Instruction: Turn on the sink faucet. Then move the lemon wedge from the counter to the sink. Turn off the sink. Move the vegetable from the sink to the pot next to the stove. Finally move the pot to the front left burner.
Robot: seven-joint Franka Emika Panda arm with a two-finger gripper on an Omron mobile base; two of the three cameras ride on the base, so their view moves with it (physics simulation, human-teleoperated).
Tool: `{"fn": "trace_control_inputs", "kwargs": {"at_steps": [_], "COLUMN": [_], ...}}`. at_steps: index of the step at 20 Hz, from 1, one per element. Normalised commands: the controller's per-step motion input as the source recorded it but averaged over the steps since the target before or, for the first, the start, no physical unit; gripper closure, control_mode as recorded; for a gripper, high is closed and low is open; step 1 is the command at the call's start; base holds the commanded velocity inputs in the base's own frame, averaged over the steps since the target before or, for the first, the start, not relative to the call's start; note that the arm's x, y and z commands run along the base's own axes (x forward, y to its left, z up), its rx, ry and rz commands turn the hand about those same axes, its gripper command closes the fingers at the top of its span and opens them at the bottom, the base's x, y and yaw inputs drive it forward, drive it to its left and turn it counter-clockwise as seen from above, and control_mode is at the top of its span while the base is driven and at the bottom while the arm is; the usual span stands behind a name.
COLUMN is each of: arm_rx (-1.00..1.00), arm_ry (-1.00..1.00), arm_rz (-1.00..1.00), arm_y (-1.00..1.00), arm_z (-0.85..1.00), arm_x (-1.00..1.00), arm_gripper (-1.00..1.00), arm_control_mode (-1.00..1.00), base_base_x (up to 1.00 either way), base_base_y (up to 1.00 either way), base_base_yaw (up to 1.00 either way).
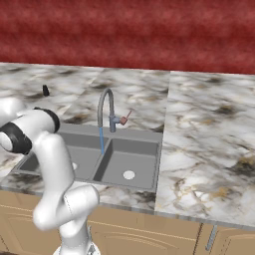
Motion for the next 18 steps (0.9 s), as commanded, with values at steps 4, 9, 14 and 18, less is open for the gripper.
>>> {"fn": "trace_control_inputs", "kwargs": {"at_steps": [4, 9, 14, 18], "arm_rx": [0.16, 0.19, 0.21, 0.18], "arm_ry": [-0.09, -0.03, 0.00, 0.01], "arm_rz": [0.00, 0.00, 0.00, 0.00], "arm_y": [-0.95, -0.93, -0.91, -0.81], "arm_z": [0.51, 0.23, 0.01, 0.00], "arm_x": [0.00, 0.00, 0.06, 0.29], "arm_gripper": [1.00, 1.00, 1.00, 1.00], "arm_control_mode": [-1.00, -1.00, -1.00, -1.00], "base_base_x": [0.00, 0.00, 0.00, 0.00], "base_base_y": [0.00, 0.00, 0.00, 0.00], "base_base_yaw": [0.00, 0.00, 0.00, 0.00]}}
